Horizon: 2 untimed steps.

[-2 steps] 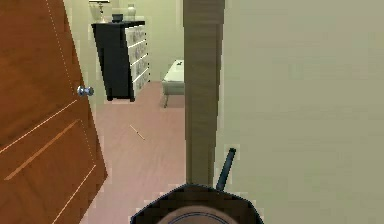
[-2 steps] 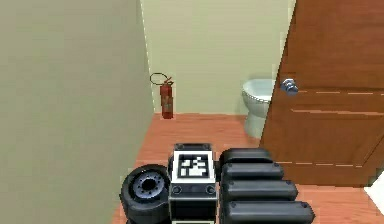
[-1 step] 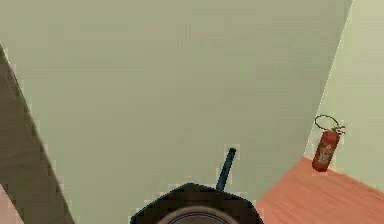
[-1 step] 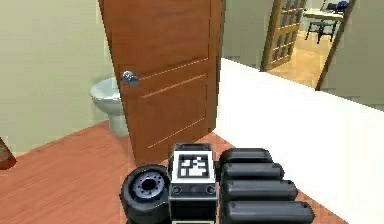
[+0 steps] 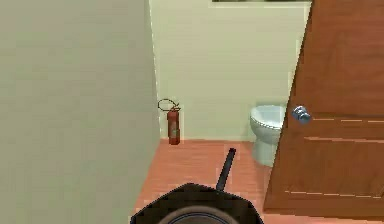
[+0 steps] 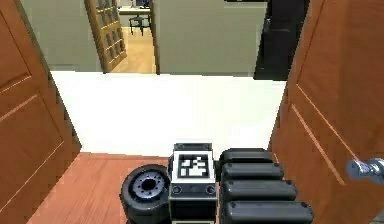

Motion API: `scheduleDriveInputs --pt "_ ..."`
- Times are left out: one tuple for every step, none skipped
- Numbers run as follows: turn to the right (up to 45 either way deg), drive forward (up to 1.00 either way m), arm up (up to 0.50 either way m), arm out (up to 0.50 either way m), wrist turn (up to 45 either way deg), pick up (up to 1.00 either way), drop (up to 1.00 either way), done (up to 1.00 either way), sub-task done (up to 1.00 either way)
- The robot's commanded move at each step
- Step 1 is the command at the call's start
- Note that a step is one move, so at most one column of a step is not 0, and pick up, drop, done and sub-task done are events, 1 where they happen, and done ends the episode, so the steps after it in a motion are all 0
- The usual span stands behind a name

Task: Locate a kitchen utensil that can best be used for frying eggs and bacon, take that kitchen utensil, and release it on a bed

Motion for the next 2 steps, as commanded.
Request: scheduleDriveInputs --pt "45.0 0.00 0.00 0.00 0.0 0.00 0.00 0.00 0.00" --pt "30.0 0.00 0.00 0.00 0.0 0.00 0.00 0.00 0.00"
